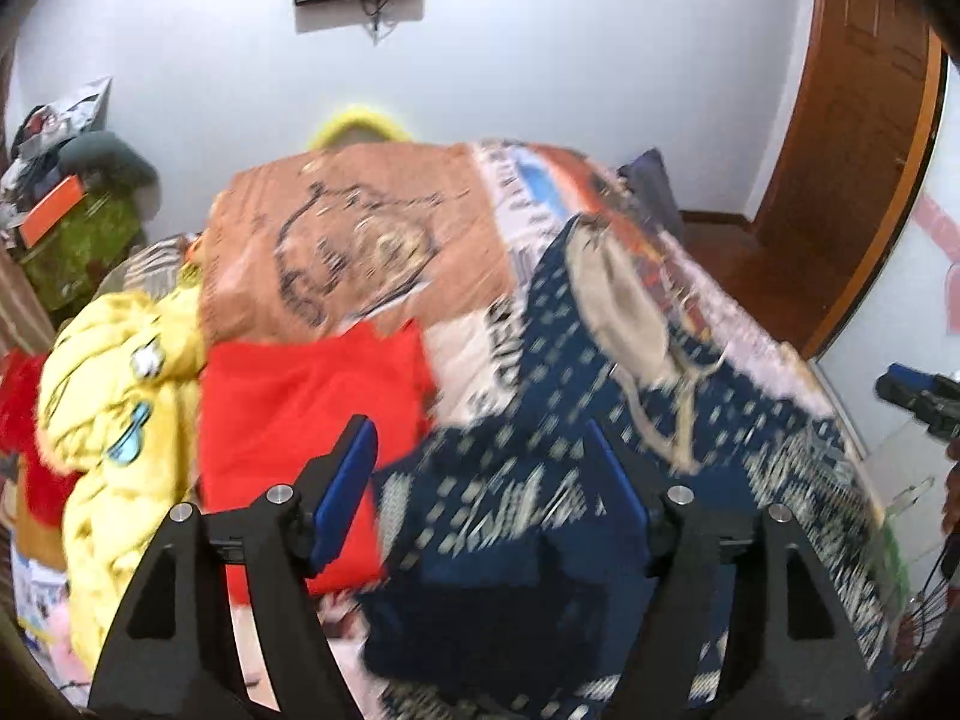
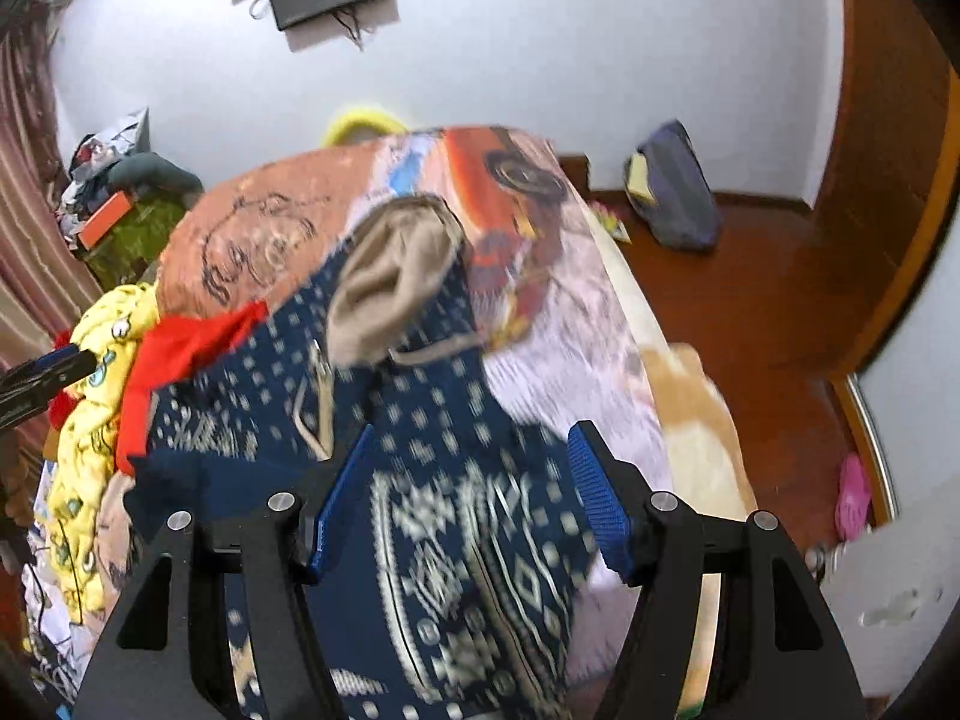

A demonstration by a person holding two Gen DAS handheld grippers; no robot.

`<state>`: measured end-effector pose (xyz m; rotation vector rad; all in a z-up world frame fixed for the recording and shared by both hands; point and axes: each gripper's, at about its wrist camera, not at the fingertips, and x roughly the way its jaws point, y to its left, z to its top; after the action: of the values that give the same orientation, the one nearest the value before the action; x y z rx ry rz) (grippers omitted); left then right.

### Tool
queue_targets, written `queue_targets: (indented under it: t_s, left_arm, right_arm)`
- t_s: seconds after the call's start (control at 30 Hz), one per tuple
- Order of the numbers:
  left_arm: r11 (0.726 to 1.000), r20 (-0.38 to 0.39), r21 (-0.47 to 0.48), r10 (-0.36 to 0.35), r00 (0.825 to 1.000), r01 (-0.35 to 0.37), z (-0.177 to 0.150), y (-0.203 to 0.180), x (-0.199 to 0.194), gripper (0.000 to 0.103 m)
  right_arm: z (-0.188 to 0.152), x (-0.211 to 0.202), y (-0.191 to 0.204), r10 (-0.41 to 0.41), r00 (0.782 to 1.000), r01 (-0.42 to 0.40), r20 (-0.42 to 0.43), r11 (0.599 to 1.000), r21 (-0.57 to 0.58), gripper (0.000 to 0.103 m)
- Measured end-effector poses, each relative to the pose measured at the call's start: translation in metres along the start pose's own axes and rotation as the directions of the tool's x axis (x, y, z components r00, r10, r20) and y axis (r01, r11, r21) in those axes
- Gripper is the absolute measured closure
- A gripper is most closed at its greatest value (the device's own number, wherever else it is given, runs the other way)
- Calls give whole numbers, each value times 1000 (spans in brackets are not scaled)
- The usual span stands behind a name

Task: Fold large clothes
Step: 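Grasp the jacket's hood edge with both tools and lift it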

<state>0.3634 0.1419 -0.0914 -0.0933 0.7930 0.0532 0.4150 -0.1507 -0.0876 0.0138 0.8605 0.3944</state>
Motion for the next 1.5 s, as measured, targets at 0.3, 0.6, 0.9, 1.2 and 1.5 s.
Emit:
queue_targets:
  t_s: [0.3,0.6,0.9,1.2,1.5]
  left_arm:
    - [999,-106,22,-31,994,34,36,-35,90,20]
    - [1000,-261,-2,-9,965,8,44,-47,192,20]
    - [992,-341,-118,-78,937,40,45,-37,246,20]
    - [990,-274,-112,-109,955,81,42,-45,234,84]
    - [998,-190,-9,-55,980,54,51,-51,153,99]
  right_arm:
    - [32,74,24,6,997,-9,-72,999,-43,29]
    - [54,178,15,39,967,-25,-251,998,61,29]
    - [56,245,-1,28,929,14,-368,994,111,29]
    - [51,231,5,62,942,-40,-330,996,75,91]
    - [50,147,22,90,970,-91,-224,996,6,92]
